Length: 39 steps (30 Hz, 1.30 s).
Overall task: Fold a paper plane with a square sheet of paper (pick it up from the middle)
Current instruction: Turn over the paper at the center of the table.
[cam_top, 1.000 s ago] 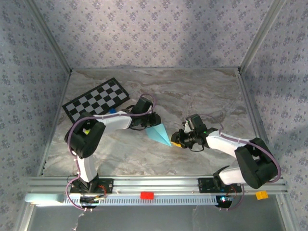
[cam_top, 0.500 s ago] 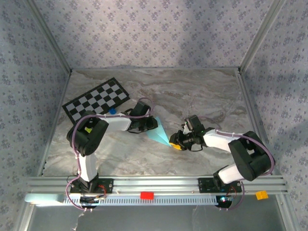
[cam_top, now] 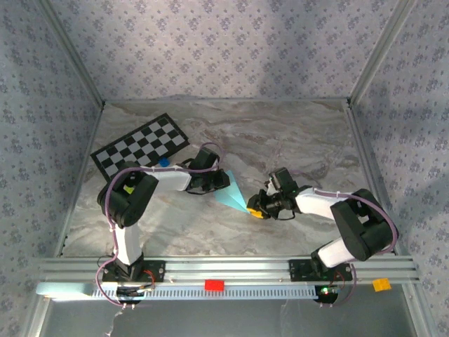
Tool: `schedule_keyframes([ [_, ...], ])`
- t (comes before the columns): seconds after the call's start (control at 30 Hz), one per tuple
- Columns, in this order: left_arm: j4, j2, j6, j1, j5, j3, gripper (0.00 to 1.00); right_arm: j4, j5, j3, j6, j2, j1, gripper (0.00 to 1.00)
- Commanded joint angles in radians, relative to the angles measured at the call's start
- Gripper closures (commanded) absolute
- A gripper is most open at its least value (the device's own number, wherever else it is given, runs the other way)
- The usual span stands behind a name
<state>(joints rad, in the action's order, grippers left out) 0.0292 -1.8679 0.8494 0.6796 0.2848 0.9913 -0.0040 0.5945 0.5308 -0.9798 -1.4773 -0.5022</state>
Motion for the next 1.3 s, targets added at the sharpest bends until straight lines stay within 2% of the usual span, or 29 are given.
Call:
schedule_keyframes([
  [0.0, -0.049, -0.033, 0.014, -0.006, -0.006, -0.02, 0.82, 0.031, 0.03, 0.024, 0.003, -0.008, -0.021, 0.71],
  [0.27, -0.05, -0.033, 0.031, -0.008, -0.002, -0.013, 0.83, 0.053, 0.039, 0.0, 0.015, -0.014, -0.011, 0.68],
  [0.57, -0.042, -0.037, 0.061, -0.018, 0.014, -0.016, 0.84, -0.004, 0.064, -0.021, 0.039, -0.026, -0.014, 0.66],
  [0.83, -0.021, -0.043, 0.078, -0.025, 0.034, -0.032, 0.85, 0.076, 0.114, 0.002, 0.058, -0.036, -0.008, 0.68],
  [0.97, -0.005, -0.041, 0.089, -0.029, 0.047, -0.035, 0.85, 0.187, 0.129, -0.01, 0.026, -0.036, 0.003, 0.69],
  [1.27, 0.001, -0.027, 0.099, -0.029, 0.042, -0.034, 0.85, 0.251, 0.19, 0.045, 0.033, -0.106, 0.006, 0.7],
])
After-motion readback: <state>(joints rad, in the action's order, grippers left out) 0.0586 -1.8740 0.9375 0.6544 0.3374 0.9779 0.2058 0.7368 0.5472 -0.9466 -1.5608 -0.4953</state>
